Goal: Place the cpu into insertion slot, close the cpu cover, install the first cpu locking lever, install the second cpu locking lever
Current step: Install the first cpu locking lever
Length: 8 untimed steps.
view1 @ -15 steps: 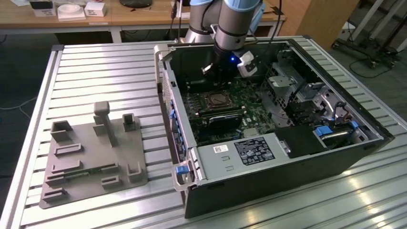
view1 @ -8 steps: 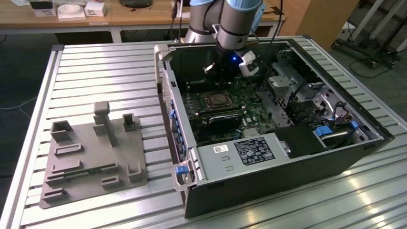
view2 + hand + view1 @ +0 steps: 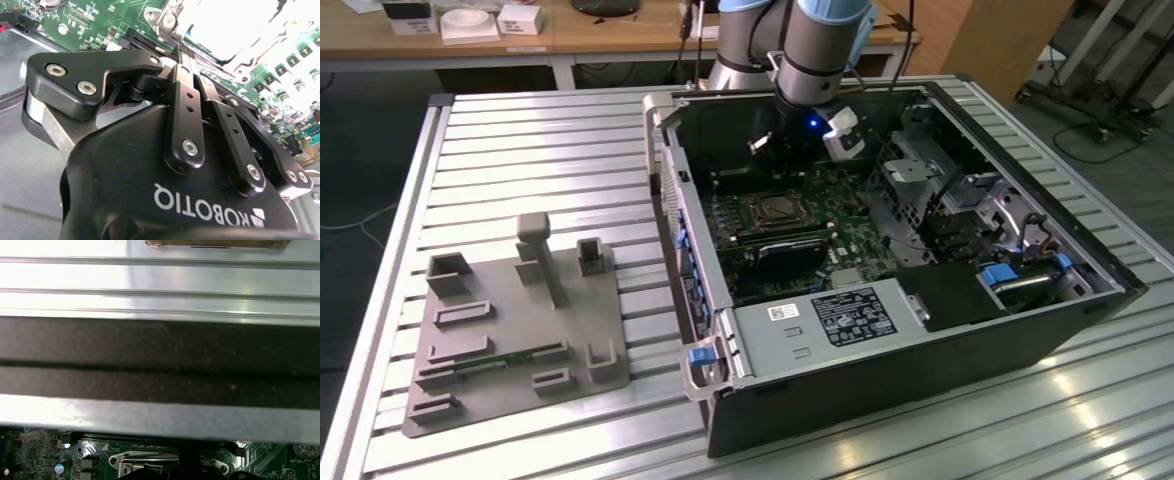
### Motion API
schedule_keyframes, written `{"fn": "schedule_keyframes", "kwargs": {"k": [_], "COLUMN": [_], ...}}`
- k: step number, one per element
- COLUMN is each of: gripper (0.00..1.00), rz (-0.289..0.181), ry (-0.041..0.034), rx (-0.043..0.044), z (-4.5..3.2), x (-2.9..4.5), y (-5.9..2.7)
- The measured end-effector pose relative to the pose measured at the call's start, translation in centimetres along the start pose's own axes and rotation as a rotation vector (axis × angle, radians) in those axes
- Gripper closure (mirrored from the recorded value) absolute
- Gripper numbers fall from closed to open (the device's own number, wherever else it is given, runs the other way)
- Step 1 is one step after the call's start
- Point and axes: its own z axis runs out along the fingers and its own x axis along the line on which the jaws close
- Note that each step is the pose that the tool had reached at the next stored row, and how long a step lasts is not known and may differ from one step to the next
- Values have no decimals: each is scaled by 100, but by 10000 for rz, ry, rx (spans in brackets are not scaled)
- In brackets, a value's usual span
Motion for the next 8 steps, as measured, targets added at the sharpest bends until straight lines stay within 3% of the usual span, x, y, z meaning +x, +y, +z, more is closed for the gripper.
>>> {"fn": "schedule_keyframes", "kwargs": {"k": [8], "gripper": [89], "rz": [32], "ry": [-3], "rx": [48], "z": [7], "x": [-16], "y": [-11]}}
